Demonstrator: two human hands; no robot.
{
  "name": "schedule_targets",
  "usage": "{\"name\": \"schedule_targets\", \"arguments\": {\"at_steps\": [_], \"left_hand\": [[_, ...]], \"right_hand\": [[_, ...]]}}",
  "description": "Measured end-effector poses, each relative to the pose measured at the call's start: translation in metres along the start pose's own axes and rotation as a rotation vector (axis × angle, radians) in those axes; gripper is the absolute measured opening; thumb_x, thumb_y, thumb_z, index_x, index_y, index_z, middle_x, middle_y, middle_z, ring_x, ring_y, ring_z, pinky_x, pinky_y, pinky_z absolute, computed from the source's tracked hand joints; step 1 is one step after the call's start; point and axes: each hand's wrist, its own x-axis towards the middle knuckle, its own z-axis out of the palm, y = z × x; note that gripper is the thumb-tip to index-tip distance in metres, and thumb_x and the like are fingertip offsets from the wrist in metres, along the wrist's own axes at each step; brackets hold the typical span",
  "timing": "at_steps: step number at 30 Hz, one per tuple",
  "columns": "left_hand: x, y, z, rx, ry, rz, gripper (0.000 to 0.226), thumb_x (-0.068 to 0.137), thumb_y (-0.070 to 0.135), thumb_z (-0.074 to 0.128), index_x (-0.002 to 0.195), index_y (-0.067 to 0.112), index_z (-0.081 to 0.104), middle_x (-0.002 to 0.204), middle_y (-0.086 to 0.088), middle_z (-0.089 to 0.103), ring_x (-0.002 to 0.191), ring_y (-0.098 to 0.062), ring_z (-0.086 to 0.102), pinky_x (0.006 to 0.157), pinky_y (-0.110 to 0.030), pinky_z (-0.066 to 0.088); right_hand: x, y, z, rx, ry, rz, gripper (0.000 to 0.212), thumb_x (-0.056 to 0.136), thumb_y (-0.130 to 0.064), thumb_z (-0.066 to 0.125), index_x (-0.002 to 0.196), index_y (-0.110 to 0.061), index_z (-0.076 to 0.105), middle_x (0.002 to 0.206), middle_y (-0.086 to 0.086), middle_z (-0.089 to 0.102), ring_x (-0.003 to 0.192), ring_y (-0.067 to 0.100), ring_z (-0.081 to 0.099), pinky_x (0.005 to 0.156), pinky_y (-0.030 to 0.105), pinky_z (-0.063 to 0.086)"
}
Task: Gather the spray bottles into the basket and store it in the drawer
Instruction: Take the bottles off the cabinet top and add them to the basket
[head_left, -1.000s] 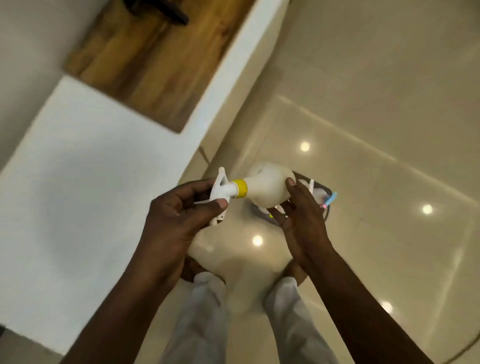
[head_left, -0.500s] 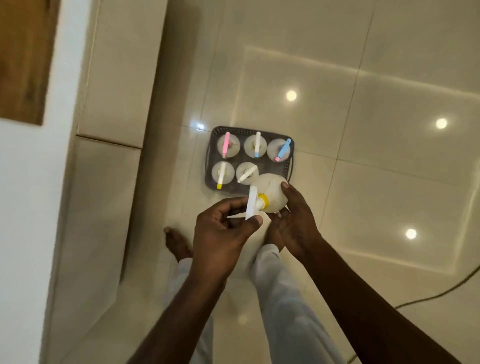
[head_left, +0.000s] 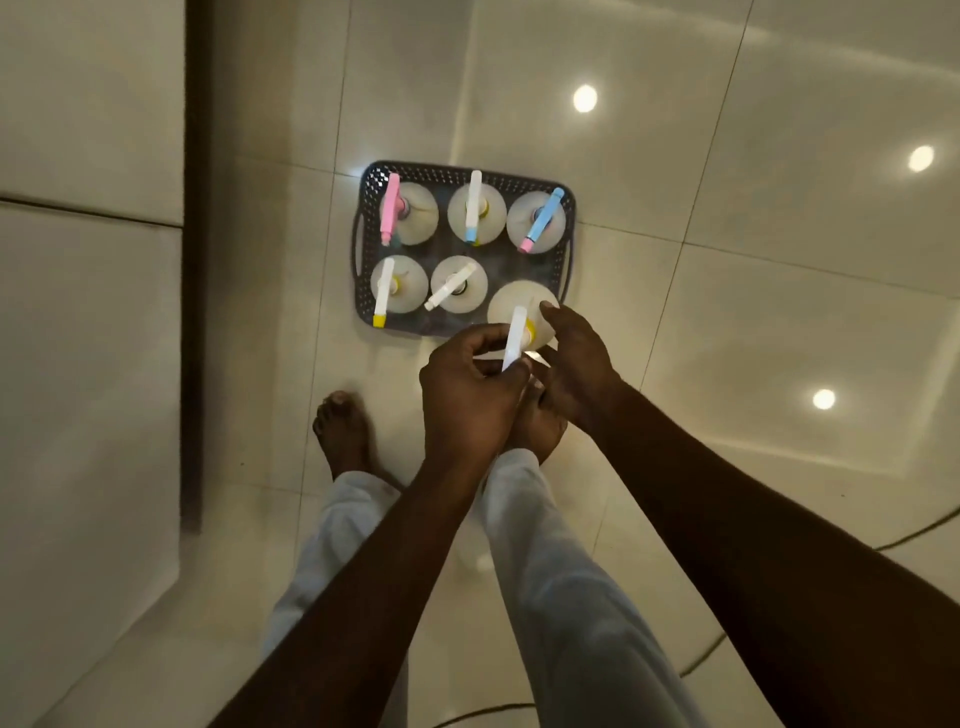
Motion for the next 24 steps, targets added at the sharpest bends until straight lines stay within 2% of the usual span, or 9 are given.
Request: {"name": "schedule_targets", "arguments": {"at_steps": [2, 5, 8, 11, 17, 20, 23, 24], "left_hand": [[0.015, -0.008, 0.010, 0.028, 0.001, 0.008, 0.034, 0.083, 0.013, 0.085, 0.115, 0.024, 0.078, 0.100, 0.016, 0.076, 0.094, -0.006, 0.075, 0.089, -0.027, 0.063], [0.035, -0.017, 0.022, 0.054, 0.014, 0.026, 0.032, 0.083, 0.012, 0.085, 0.114, 0.018, 0.079, 0.100, 0.011, 0.078, 0.091, -0.004, 0.075, 0.085, -0.021, 0.061], [0.051, -0.025, 0.032, 0.058, 0.007, 0.019, 0.032, 0.083, 0.010, 0.085, 0.115, 0.016, 0.079, 0.099, 0.010, 0.078, 0.089, -0.002, 0.074, 0.082, -0.013, 0.058], [0.066, -0.030, 0.043, 0.064, 0.000, 0.003, 0.034, 0.085, 0.010, 0.085, 0.118, 0.014, 0.077, 0.109, 0.001, 0.080, 0.099, -0.011, 0.076, 0.090, -0.025, 0.062], [0.084, -0.046, 0.065, 0.078, -0.003, -0.041, 0.037, 0.088, 0.013, 0.083, 0.124, 0.011, 0.074, 0.119, -0.004, 0.079, 0.108, -0.019, 0.075, 0.100, -0.041, 0.061], [0.088, -0.054, 0.074, 0.084, 0.003, -0.058, 0.038, 0.089, 0.013, 0.082, 0.126, 0.010, 0.073, 0.121, -0.005, 0.078, 0.110, -0.018, 0.075, 0.101, -0.042, 0.061], [0.091, -0.058, 0.081, 0.075, 0.021, -0.041, 0.036, 0.089, 0.012, 0.081, 0.124, 0.010, 0.074, 0.120, -0.003, 0.078, 0.108, -0.016, 0.075, 0.099, -0.039, 0.062], [0.092, -0.058, 0.083, 0.065, 0.026, -0.036, 0.036, 0.088, 0.011, 0.082, 0.123, 0.011, 0.075, 0.118, -0.003, 0.078, 0.107, -0.016, 0.075, 0.098, -0.039, 0.062]], "right_hand": [[0.015, 0.000, 0.001, -0.024, 0.021, 0.004, 0.046, 0.099, -0.027, 0.070, 0.142, -0.019, 0.056, 0.134, 0.009, 0.065, 0.123, 0.031, 0.067, 0.095, 0.045, 0.062], [0.033, 0.001, 0.004, -0.053, 0.032, 0.005, 0.048, 0.099, -0.027, 0.070, 0.144, -0.016, 0.057, 0.138, 0.014, 0.065, 0.118, 0.029, 0.068, 0.082, 0.039, 0.063], [0.050, 0.000, 0.007, -0.082, 0.038, 0.011, 0.046, 0.101, -0.027, 0.068, 0.145, -0.014, 0.058, 0.139, 0.016, 0.065, 0.116, 0.029, 0.068, 0.081, 0.037, 0.062], [0.066, -0.001, 0.011, -0.112, 0.043, 0.030, 0.047, 0.101, -0.026, 0.066, 0.146, -0.014, 0.058, 0.138, 0.017, 0.065, 0.118, 0.030, 0.068, 0.080, 0.036, 0.062], [0.092, -0.003, 0.010, -0.161, 0.065, 0.041, 0.045, 0.102, -0.026, 0.064, 0.145, -0.011, 0.059, 0.135, 0.019, 0.065, 0.115, 0.033, 0.069, 0.072, 0.033, 0.059], [0.100, -0.005, 0.006, -0.186, 0.068, 0.048, 0.043, 0.104, -0.027, 0.062, 0.144, -0.010, 0.059, 0.130, 0.016, 0.066, 0.110, 0.029, 0.068, 0.077, 0.037, 0.059], [0.105, -0.006, 0.002, -0.233, -0.013, 0.015, 0.045, 0.107, -0.022, 0.054, 0.145, 0.001, 0.054, 0.122, 0.015, 0.066, 0.096, 0.024, 0.070, 0.080, 0.038, 0.062], [0.106, -0.006, 0.002, -0.214, -0.013, 0.023, 0.044, 0.107, -0.023, 0.054, 0.145, 0.000, 0.055, 0.124, 0.016, 0.066, 0.102, 0.026, 0.071, 0.086, 0.042, 0.063]]}}
